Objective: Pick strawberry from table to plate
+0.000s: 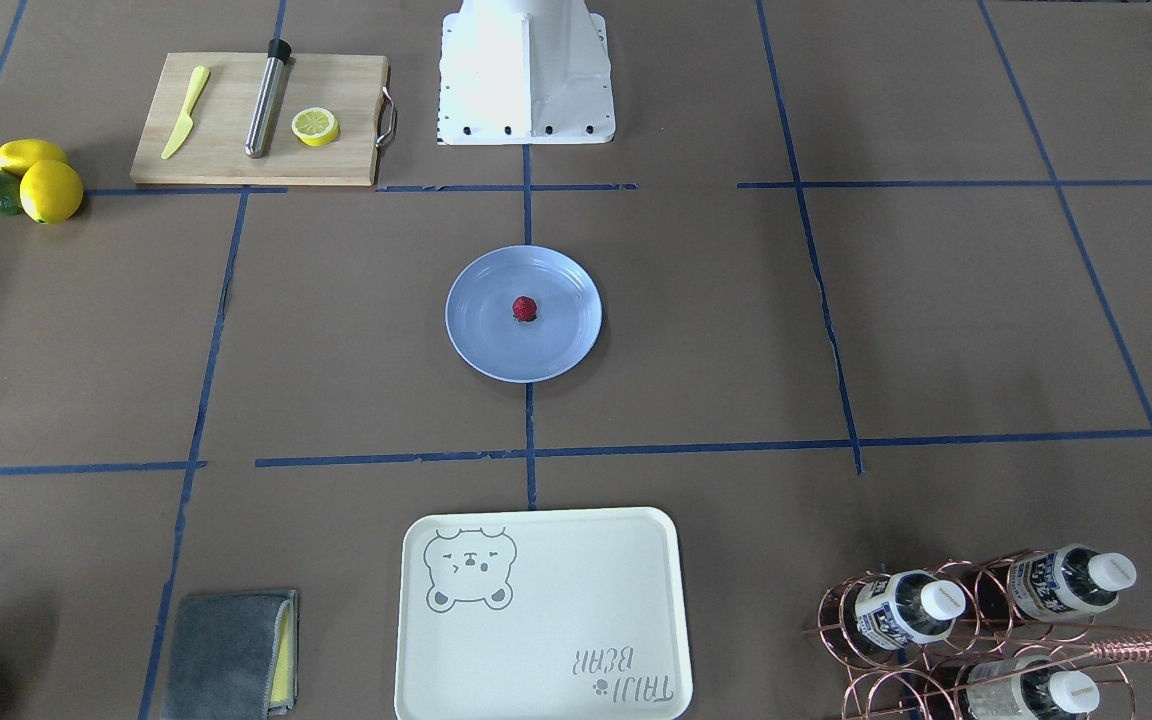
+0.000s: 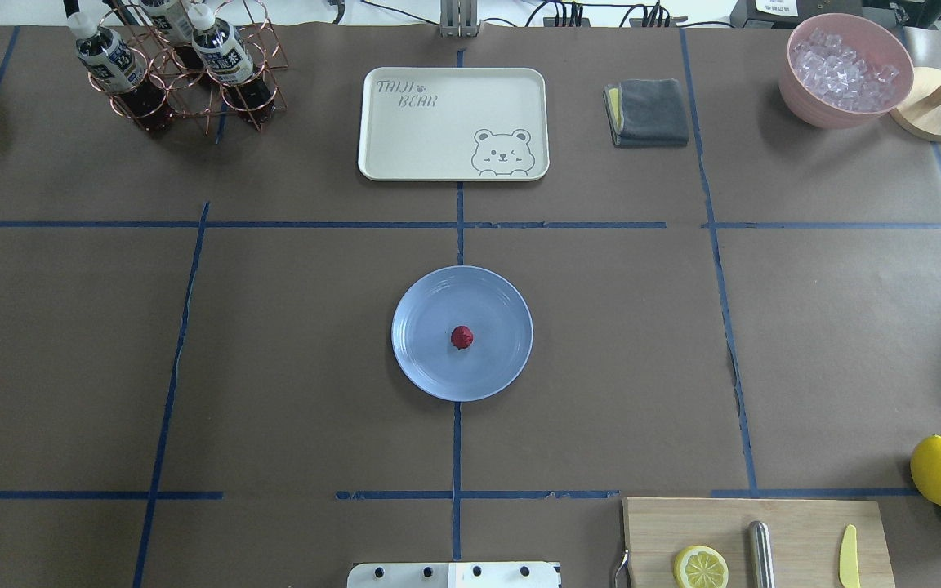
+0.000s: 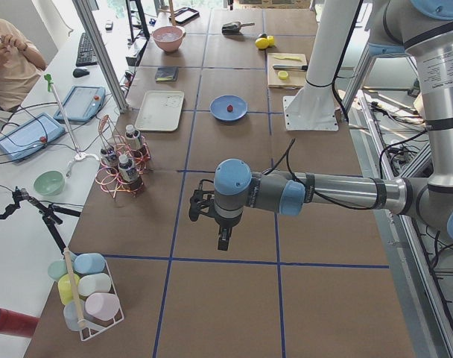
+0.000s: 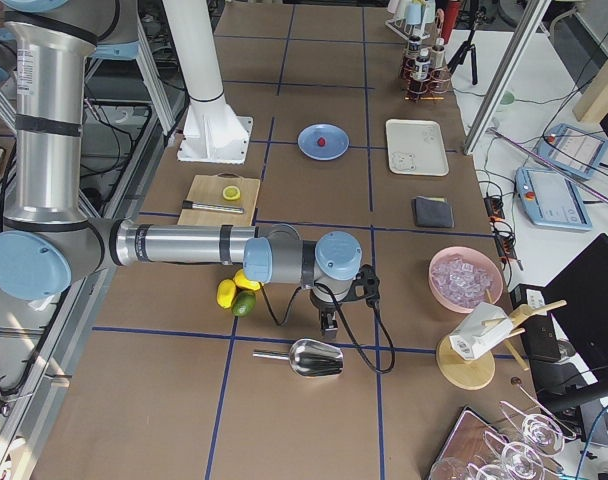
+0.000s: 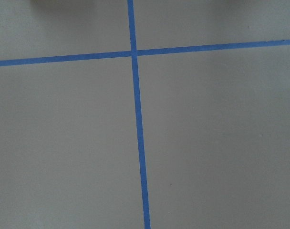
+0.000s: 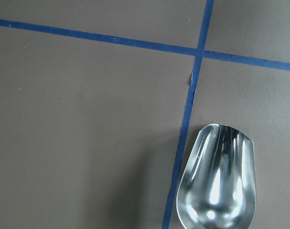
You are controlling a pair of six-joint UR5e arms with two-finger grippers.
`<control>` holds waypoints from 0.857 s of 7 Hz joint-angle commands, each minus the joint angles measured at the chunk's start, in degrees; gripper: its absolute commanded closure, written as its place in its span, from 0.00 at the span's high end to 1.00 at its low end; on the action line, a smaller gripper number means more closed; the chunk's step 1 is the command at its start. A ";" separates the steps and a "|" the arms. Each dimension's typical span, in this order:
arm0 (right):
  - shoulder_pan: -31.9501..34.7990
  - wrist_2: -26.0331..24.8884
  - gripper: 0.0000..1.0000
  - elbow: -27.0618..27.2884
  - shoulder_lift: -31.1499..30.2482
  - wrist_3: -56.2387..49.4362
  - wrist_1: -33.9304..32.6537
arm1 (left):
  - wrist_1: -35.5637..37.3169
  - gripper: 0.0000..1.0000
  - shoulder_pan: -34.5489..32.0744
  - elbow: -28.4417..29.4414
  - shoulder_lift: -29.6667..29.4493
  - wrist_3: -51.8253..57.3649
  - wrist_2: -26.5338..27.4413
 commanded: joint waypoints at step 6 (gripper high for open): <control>0.00 -0.52 1.00 2.20 -1.13 0.35 0.28 | -1.56 1.00 2.10 2.43 -0.09 -0.07 -1.74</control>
